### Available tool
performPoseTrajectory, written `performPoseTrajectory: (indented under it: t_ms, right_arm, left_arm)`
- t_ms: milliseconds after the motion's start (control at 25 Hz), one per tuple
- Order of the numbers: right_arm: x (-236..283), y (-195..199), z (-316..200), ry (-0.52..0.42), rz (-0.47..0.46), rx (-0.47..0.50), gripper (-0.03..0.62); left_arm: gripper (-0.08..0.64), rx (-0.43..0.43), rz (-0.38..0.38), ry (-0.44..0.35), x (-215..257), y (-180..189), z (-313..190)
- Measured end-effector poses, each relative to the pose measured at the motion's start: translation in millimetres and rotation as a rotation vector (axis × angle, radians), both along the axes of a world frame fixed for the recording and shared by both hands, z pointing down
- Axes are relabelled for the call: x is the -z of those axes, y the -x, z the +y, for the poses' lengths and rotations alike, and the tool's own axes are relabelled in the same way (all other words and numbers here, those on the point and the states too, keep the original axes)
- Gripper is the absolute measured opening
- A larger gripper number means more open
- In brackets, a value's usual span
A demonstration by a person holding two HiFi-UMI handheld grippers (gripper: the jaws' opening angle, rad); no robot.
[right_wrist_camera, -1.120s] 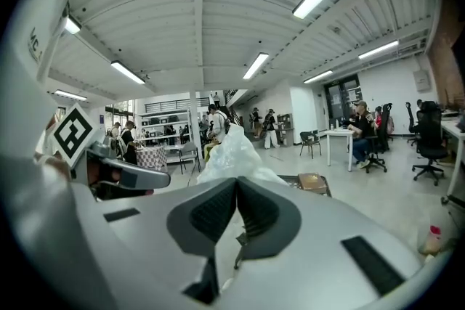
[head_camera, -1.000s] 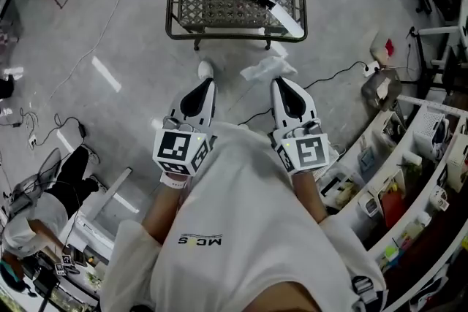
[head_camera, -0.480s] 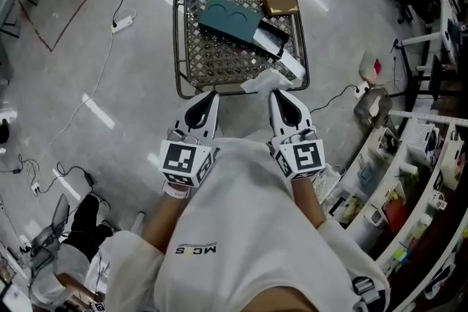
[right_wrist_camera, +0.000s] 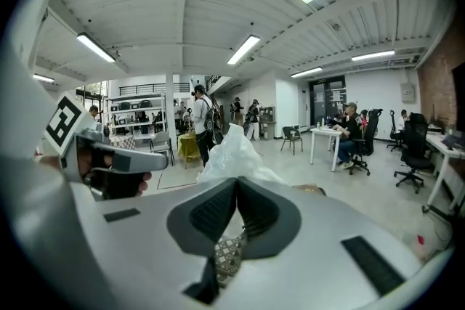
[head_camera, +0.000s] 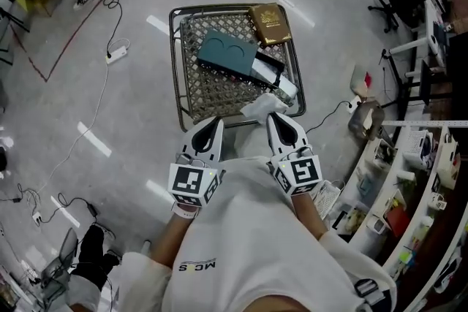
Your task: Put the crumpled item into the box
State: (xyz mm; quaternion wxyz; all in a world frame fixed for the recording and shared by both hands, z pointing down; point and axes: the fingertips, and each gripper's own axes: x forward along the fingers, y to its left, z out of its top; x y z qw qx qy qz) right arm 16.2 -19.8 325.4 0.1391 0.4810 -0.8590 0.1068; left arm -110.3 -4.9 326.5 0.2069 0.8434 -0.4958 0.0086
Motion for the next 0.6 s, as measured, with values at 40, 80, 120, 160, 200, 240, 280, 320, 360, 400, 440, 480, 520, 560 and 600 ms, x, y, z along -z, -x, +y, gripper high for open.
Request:
performPoseTrajectory:
  t_ms: [40, 80, 120, 160, 200, 240, 280, 320, 360, 400, 440, 480, 520, 560, 600]
  right_arm:
    - [-2, 1, -3, 0.008, 0.005, 0.005, 0.018]
    - [-3, 2, -6, 0.013, 0.005, 0.01, 0.018]
    - [-3, 3, -9, 0.014, 0.0, 0.014, 0.018]
    - [-2, 5, -11, 0.011, -0.007, 0.018, 0.018]
    - [-1, 6, -13, 0.007, -0.014, 0.022, 0.018]
    - [0, 7, -15, 0.003, -0.019, 0.026, 0.018]
    - [0, 6, -19, 0.0, -0.024, 0.031, 0.018]
    - [0, 5, -25, -0.006, -0.028, 0.034, 0.018]
    - [-1, 4, -33, -0.013, -0.033, 0.034, 0.018]
    - [-2, 3, -41, -0.019, -0.039, 0.031, 0.018]
    - [-5, 1, -49, -0.02, -0.045, 0.024, 0.018]
    - [-9, -1, -53, -0.011, -0.052, 0.013, 0.018]
    - [-13, -4, -55, 0.006, -0.06, -0.001, 0.018]
    - [-17, -7, -57, 0.02, -0.067, -0.013, 0.018]
    - [-19, -11, -62, 0.027, -0.07, -0.022, 0.018]
  left_arm:
    - [0.02, 0.007, 0.007, 0.001, 0, 0, -2]
    - [0.02, 0.013, 0.011, 0.003, 0, 1, -5]
    - [0.02, 0.016, 0.01, 0.005, 0, 2, -7]
    - [0.02, 0.017, 0.005, 0.008, 0, 2, -9]
    - [0.02, 0.017, 0.0, 0.012, 0, 2, -10]
    - [0.02, 0.018, -0.006, 0.017, -1, 1, -12]
    - [0.021, 0.019, -0.011, 0.021, -1, 0, -15]
    - [0.02, 0.019, -0.014, 0.024, -2, -2, -20]
    - [0.02, 0.014, -0.015, 0.026, -3, -4, -26]
    - [0.02, 0.006, -0.016, 0.03, -6, -6, -33]
    - [0.02, -0.006, -0.019, 0.041, -10, -9, -38]
    - [0.02, -0.019, -0.026, 0.06, -14, -13, -40]
    - [0.02, -0.034, -0.034, 0.083, -19, -16, -40]
    - [0.02, -0.046, -0.041, 0.104, -23, -20, -40]
    - [0.021, -0.056, -0.045, 0.116, -26, -25, -42]
